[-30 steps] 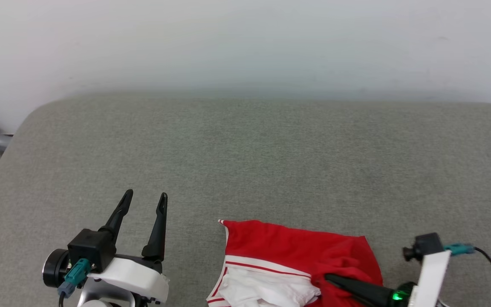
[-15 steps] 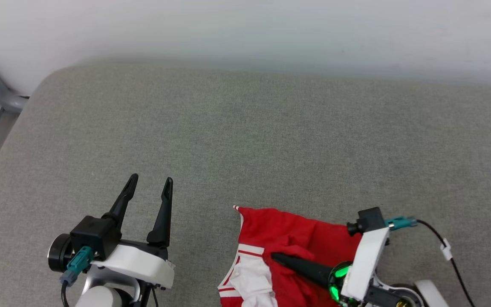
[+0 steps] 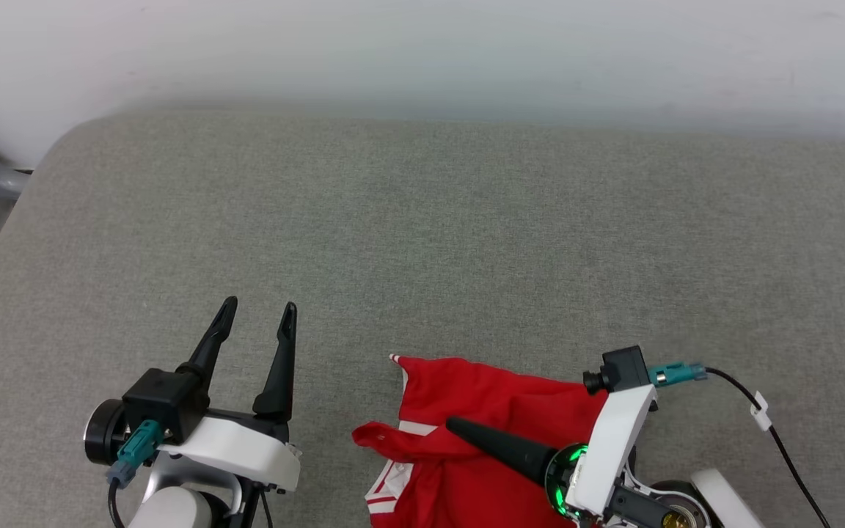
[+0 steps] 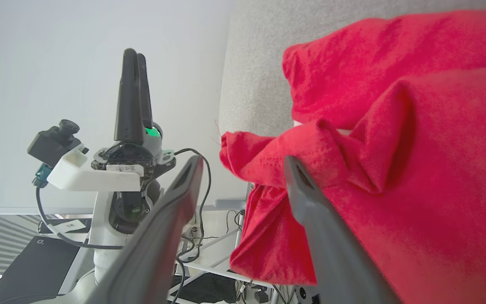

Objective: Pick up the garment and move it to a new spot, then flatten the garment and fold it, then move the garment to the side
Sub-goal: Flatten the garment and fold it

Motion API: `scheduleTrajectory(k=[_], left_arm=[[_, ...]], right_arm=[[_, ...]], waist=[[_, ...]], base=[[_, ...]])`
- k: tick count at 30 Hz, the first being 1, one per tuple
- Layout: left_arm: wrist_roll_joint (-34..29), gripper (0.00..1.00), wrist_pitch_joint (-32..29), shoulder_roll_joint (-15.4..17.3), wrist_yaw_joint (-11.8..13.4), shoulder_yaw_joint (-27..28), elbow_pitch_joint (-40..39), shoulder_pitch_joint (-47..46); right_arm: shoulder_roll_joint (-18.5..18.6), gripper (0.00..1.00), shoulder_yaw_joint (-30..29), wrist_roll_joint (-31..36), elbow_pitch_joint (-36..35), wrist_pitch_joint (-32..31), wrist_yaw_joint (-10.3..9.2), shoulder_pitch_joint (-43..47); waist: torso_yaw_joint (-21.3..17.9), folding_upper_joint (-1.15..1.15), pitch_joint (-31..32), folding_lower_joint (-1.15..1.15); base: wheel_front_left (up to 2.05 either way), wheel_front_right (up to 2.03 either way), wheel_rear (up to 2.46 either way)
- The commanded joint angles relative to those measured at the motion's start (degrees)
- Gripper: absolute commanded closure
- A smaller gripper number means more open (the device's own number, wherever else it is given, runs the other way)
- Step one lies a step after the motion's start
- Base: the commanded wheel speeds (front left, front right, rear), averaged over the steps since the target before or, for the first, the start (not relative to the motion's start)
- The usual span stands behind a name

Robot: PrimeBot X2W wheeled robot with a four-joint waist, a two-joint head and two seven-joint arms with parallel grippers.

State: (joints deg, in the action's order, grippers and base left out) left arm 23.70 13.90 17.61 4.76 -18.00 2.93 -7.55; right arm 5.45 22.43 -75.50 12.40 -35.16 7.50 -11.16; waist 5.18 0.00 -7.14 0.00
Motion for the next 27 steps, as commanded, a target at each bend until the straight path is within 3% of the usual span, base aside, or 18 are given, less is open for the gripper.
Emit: scheduleTrajectory(k=[1,9,15,21,27], left_arm=[[-0.06,0.00,0.34,0.25,0.00,0.14,0.06,-0.52],[0.09,0.00,0.38,0.79,0.58,0.35,0.11,0.77],[-0.07,0.00,0.35,1.04,1.40,0.56,0.27,1.50],[0.31,0.00,0.58,1.06,2.55,1.15,0.53,2.99],[0.94,0.00,0.79,1.36,3.24,2.23,0.95,4.83]], right_arm=[[0.62,0.00,0.77,-0.27,-2.00,1.40,-0.02,-1.08],[5.48,0.00,1.51,7.19,-7.27,14.37,-0.03,-1.88],[9.66,0.00,-2.47,24.18,-4.93,29.36,-0.03,-1.54],[8.73,0.00,-13.33,43.30,-4.15,39.00,-0.03,1.16],[5.70,0.00,-22.34,57.50,-9.91,42.16,-0.03,5.84]], waist=[[-0.34,0.00,0.41,0.00],[-1.36,0.00,1.97,0.00],[-2.23,0.00,3.08,0.00],[-3.55,0.00,4.93,0.00],[-4.58,0.00,7.32,0.00]], base=[[0.00,0.00,0.00],[0.00,0.00,0.00],[0.00,0.00,0.00],[0.00,0.00,0.00],[0.00,0.00,0.00]])
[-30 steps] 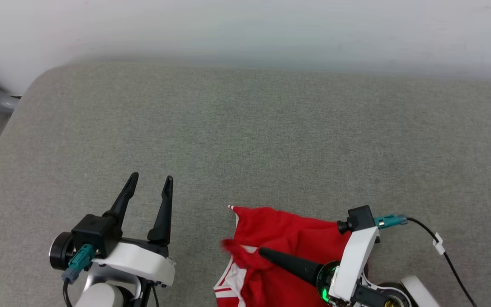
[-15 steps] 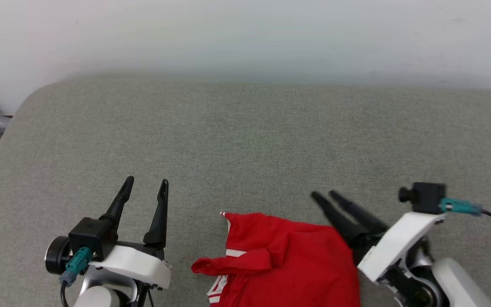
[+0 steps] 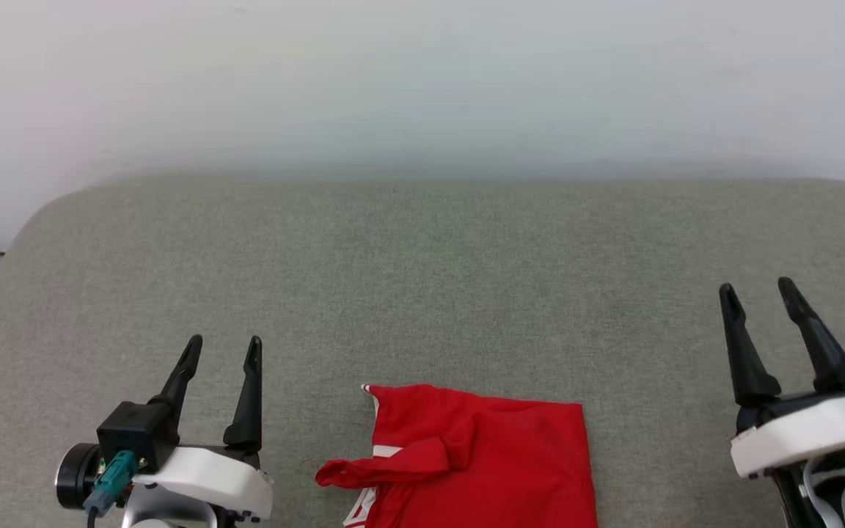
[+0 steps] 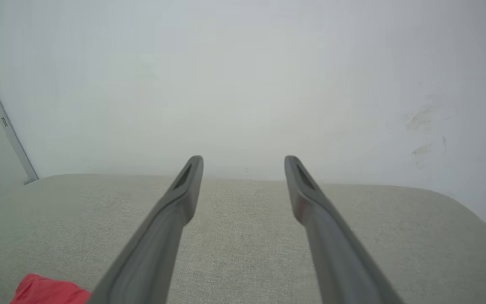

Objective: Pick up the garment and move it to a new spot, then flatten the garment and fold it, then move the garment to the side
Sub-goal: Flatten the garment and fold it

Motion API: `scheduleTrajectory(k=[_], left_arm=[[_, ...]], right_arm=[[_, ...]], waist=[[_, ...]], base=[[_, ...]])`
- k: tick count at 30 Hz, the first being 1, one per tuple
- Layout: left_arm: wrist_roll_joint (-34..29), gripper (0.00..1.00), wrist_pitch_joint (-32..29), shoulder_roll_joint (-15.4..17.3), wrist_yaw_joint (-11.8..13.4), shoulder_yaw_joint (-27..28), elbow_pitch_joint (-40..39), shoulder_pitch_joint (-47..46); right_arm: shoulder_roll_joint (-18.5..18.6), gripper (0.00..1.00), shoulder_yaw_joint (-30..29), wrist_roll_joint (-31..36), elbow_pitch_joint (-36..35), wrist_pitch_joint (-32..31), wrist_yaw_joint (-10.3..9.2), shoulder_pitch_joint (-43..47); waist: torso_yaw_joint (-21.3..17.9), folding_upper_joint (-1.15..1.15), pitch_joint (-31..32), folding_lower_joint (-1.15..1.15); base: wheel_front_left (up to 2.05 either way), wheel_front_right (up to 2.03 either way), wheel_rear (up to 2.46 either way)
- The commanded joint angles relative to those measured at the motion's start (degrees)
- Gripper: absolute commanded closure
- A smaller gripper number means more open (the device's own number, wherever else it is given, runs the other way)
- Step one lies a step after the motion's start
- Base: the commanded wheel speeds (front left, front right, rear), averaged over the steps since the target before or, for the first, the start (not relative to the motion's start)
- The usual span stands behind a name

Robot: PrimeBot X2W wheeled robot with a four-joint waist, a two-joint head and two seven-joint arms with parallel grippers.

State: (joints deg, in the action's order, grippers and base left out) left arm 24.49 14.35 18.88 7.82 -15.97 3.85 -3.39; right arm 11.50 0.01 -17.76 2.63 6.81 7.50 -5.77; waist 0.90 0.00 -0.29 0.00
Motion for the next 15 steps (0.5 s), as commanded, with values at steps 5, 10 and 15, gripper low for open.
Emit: scheduleTrajectory(k=[5,10,15], left_arm=[[0.37,0.00,0.45,0.20,0.47,0.72,0.66,2.01],[0.11,0.00,0.58,-0.14,0.59,0.75,1.26,3.24],[0.28,0.00,0.75,-0.53,0.52,1.03,1.91,4.14]], right_arm=[[-2.48,0.00,-2.04,5.26,-5.20,-0.46,-0.03,5.95],[-4.35,0.00,-2.56,6.58,-8.05,-2.16,-0.04,10.24],[-5.85,0.00,-3.19,6.75,-9.77,-3.73,-0.04,12.78]], waist=[[-0.70,0.00,1.63,0.00],[-0.98,0.00,2.57,0.00],[-1.09,0.00,2.99,0.00]], base=[[0.00,0.00,0.00],[0.00,0.00,0.00],[0.00,0.00,0.00]])
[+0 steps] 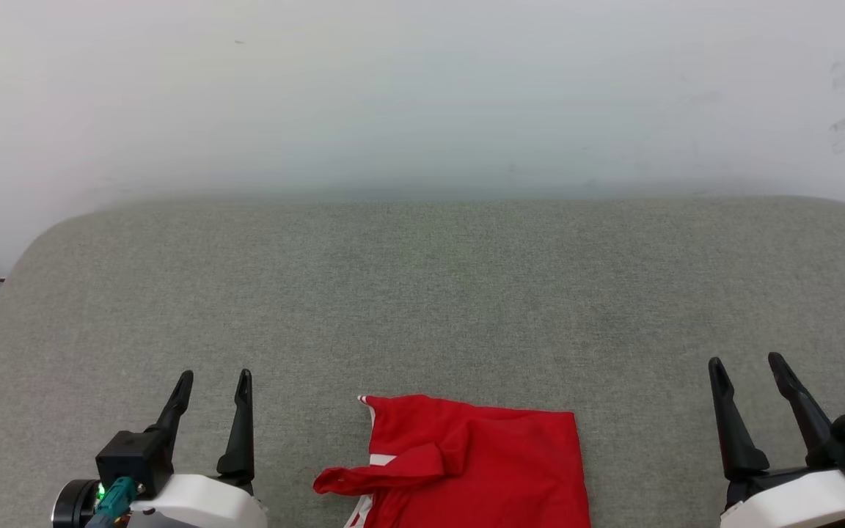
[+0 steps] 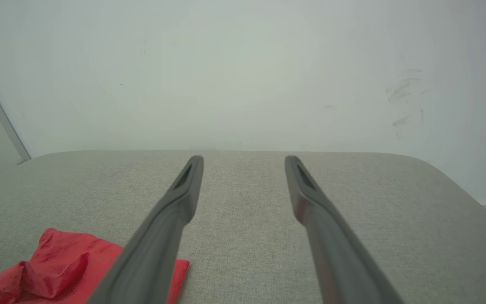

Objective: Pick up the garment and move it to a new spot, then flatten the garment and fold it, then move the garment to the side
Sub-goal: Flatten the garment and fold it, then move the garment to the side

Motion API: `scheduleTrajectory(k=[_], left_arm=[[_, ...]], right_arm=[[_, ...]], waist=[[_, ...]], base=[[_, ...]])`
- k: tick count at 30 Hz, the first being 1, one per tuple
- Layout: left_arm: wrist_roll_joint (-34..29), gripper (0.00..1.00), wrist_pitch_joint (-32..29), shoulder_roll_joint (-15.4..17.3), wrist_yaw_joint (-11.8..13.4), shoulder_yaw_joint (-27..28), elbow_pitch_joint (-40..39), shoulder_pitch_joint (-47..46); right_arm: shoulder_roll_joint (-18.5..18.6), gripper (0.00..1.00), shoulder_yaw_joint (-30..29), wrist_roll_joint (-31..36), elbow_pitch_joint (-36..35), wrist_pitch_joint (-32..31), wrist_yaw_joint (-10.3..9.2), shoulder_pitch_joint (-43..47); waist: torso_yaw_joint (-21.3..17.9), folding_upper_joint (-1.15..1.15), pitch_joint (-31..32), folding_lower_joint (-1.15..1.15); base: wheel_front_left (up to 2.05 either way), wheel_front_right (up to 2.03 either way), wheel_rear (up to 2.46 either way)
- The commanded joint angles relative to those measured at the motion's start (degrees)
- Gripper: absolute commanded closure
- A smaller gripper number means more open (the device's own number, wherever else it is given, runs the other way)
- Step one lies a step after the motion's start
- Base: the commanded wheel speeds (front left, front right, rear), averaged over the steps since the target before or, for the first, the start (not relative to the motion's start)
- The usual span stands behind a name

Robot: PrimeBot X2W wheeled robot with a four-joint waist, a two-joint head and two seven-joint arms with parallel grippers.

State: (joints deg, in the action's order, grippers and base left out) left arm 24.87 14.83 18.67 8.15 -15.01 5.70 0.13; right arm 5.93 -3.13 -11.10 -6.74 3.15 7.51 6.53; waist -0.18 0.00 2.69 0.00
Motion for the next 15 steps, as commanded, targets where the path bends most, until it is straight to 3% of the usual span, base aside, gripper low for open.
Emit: scheduleTrajectory(k=[1,12,15], left_arm=[[-0.07,0.00,0.31,-0.43,0.16,0.05,0.14,0.77],[-0.28,0.00,0.44,-0.85,-0.34,1.16,0.27,0.11],[-0.16,0.00,0.45,-1.09,-0.53,1.41,0.10,-0.29]], right_arm=[[-0.49,0.00,-0.19,0.08,-0.41,-0.52,-0.05,0.89],[-1.55,0.00,-1.05,0.49,-1.54,-2.95,-0.05,1.68],[-1.70,0.00,-3.03,-2.23,-0.87,-4.99,-0.05,1.77]], waist=[[-0.02,0.00,0.06,0.00],[0.32,0.00,-0.25,0.00],[0.64,0.00,-0.68,0.00]], base=[[0.00,0.00,0.00],[0.00,0.00,0.00],[0.00,0.00,0.00]])
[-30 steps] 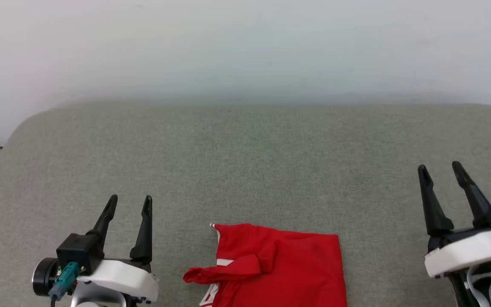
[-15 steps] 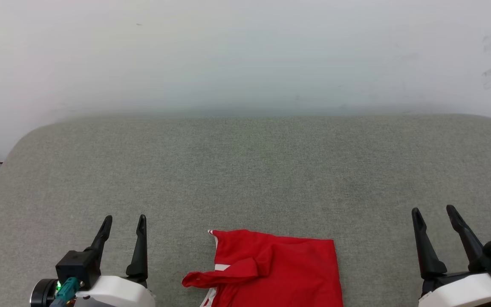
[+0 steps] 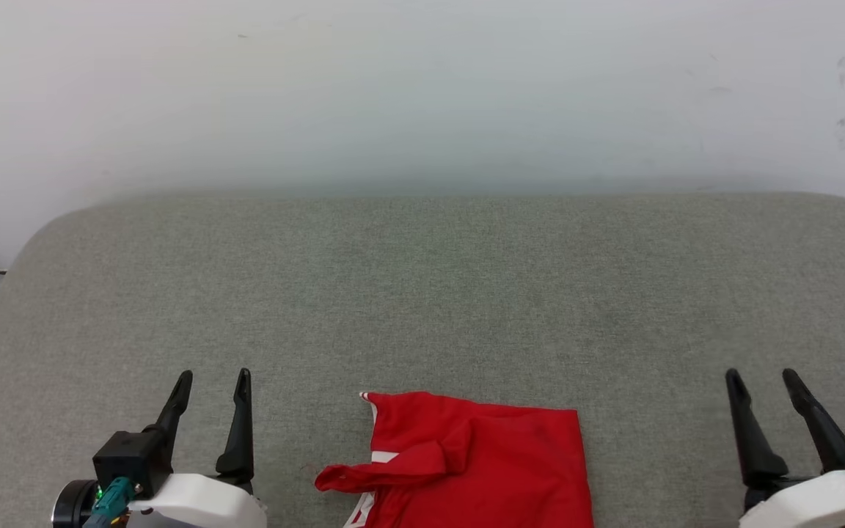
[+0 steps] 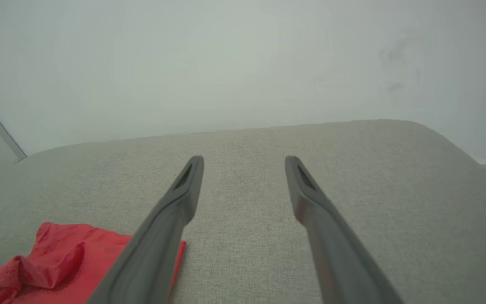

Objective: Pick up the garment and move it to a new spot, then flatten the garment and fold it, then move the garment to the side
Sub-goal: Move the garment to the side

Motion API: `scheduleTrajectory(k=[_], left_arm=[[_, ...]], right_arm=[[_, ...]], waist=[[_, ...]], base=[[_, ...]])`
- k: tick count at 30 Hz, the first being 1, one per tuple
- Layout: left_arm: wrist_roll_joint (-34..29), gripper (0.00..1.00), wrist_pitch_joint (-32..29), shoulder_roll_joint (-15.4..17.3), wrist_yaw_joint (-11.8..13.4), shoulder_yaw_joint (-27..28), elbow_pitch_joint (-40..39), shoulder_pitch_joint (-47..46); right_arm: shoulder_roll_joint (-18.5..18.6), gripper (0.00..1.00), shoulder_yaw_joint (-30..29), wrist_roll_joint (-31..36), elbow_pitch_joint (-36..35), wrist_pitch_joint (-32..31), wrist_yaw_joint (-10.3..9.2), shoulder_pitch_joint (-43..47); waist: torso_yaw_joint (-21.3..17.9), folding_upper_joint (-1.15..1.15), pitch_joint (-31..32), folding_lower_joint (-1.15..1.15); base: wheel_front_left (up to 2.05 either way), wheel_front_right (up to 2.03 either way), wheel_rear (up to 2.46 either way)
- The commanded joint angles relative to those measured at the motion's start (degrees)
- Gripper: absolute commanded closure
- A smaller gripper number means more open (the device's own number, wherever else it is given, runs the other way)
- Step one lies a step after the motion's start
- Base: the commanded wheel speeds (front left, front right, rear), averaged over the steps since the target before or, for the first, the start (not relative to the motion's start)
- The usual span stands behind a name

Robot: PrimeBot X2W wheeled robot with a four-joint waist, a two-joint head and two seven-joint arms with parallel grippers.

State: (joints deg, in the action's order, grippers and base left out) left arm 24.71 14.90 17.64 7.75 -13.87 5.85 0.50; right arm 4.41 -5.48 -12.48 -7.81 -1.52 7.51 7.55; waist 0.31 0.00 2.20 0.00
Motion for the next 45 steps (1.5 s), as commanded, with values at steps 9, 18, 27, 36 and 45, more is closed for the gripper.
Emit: scheduleTrajectory(k=[9,18,27,36,45], left_arm=[[-0.78,0.00,0.39,-0.76,-1.39,0.70,-0.97,-3.24],[-2.57,0.00,0.35,-2.95,-2.89,1.36,-2.74,-7.34],[-3.90,0.00,0.35,-4.89,-4.64,2.46,-1.93,-9.67],[-5.40,0.00,0.35,-6.50,-6.14,4.41,-1.06,-10.09],[-7.35,0.00,0.35,-6.42,-6.94,5.30,0.16,-8.37]], right_arm=[[2.96,0.00,-5.92,-24.75,7.60,-22.96,-0.04,0.26],[3.82,0.00,0.77,-36.70,9.72,-37.42,-0.04,-3.24],[5.21,0.00,8.97,-42.54,16.83,-41.35,-0.09,-6.31],[6.40,1.00,14.37,-44.62,20.48,-39.37,-0.15,-9.30],[11.66,1.00,17.48,-43.66,14.51,-33.99,-0.05,-12.92]], waist=[[2.24,0.00,-3.33,0.00],[5.12,0.00,-10.32,0.00],[6.88,0.00,-13.90,0.00],[6.55,0.00,-14.76,0.00],[3.73,0.00,-10.57,0.00]], base=[[0.00,0.00,0.00],[0.00,0.00,0.00],[0.00,0.00,0.00],[0.00,0.00,0.00],[0.00,0.00,0.00]])
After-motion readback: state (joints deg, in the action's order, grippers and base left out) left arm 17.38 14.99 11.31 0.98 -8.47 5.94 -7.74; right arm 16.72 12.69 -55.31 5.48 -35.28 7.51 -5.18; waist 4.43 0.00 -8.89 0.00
